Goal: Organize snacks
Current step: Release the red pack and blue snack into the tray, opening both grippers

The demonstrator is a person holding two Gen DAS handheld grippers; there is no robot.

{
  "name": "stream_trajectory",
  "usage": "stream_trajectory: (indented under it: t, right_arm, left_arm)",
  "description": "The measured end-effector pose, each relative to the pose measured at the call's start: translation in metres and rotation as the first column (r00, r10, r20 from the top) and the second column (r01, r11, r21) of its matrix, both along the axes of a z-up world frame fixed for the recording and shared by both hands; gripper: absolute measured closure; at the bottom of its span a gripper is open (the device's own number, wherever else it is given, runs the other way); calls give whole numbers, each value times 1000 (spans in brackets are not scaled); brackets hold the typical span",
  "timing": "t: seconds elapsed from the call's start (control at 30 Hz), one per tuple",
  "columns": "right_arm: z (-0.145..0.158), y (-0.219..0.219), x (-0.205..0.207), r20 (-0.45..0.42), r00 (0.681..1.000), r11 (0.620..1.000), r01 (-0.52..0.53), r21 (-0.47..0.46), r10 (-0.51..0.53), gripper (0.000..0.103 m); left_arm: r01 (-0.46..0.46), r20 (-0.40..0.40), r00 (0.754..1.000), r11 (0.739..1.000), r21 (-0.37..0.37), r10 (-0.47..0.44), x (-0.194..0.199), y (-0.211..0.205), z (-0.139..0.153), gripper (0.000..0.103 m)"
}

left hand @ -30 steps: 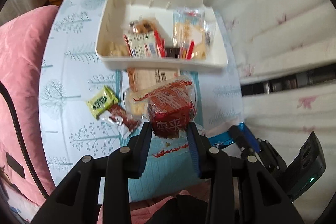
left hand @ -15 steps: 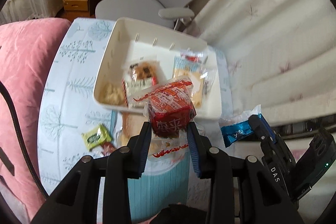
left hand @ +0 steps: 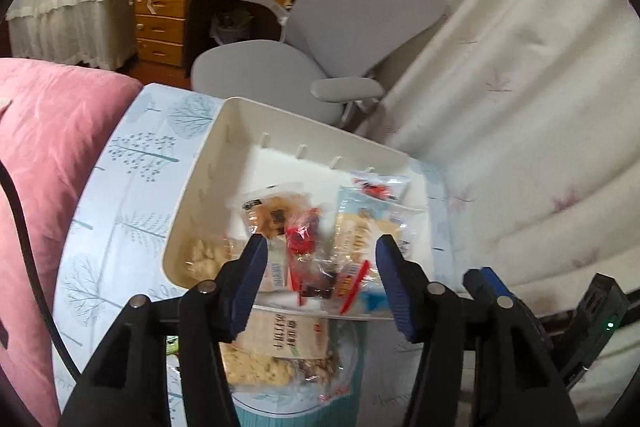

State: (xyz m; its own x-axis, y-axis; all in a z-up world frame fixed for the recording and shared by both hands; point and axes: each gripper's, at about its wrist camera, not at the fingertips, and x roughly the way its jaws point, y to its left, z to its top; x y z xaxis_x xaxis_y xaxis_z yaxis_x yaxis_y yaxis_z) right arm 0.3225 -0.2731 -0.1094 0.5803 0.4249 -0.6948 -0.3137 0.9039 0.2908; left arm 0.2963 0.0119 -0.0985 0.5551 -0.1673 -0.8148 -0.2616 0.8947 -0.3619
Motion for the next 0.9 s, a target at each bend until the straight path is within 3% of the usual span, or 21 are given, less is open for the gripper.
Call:
stream_trajectory:
  t: [0.23,0.53,0.63,0.9]
  right_arm:
    - [-10,-4,5,-43,999,1000,2,20,-1,53]
    - [-14,-4,3,-114,993,999,9,53,-3,47]
    - [-14,-2,-2,-127,992,998,2,61,5,40]
    - [-14,10,-17,-144,989,999,-32,38,37,40]
  left_arm:
    - [-17,-92,996,1000,12,18,-8,5,-18,42]
    - [-46,-129,990,999,11,47,-37,12,-22,40]
    - [-73,-144,987,997,2,73,-49,20,-25,37]
    - [-176,-215,963,984,-33,165,-87,48,-44,36]
